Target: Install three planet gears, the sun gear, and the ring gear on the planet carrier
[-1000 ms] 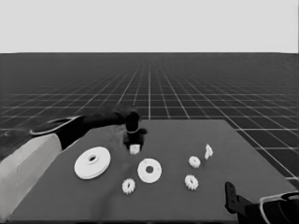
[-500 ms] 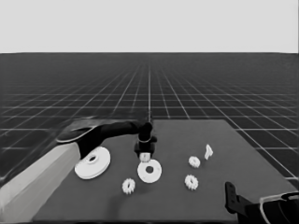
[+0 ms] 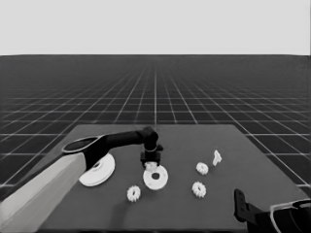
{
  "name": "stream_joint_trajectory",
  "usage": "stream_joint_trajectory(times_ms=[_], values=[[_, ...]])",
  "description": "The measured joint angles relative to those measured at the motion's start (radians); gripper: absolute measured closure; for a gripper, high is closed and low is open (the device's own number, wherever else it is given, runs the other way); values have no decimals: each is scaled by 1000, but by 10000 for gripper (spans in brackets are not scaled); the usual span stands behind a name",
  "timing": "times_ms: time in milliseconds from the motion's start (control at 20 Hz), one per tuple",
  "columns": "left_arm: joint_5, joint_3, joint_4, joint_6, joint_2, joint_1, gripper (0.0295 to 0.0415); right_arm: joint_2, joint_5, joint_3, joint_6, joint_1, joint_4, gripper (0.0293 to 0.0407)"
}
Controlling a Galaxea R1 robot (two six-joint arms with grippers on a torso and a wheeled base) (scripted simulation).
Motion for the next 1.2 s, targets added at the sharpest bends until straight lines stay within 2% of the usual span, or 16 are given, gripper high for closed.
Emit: stream_joint_trajectory(times_ms=[50,150,400,550,900,950,1000,1200], values=[[0,0,0,0,0,0,330,0,0,0,0,0,0,315],[0,0,0,0,0,0,326,0,0,0,0,0,0,315],[0,0,0,0,0,0,326,0,0,0,0,0,0,315],[62,110,-96,-61,-36,-113,326,0,0,0,0,0,0,315],[72,120,-124,-66,-39,-143,326,0,0,0,0,0,0,315],[99,521,-93,-293,-223,-126,326,0,0,0,0,0,0,315],[116,701,-78,-380,-312,-110,326,0,0,0,0,0,0,315],[138,886,-59,-466,-400,-90,326,0,0,0,0,0,0,315]])
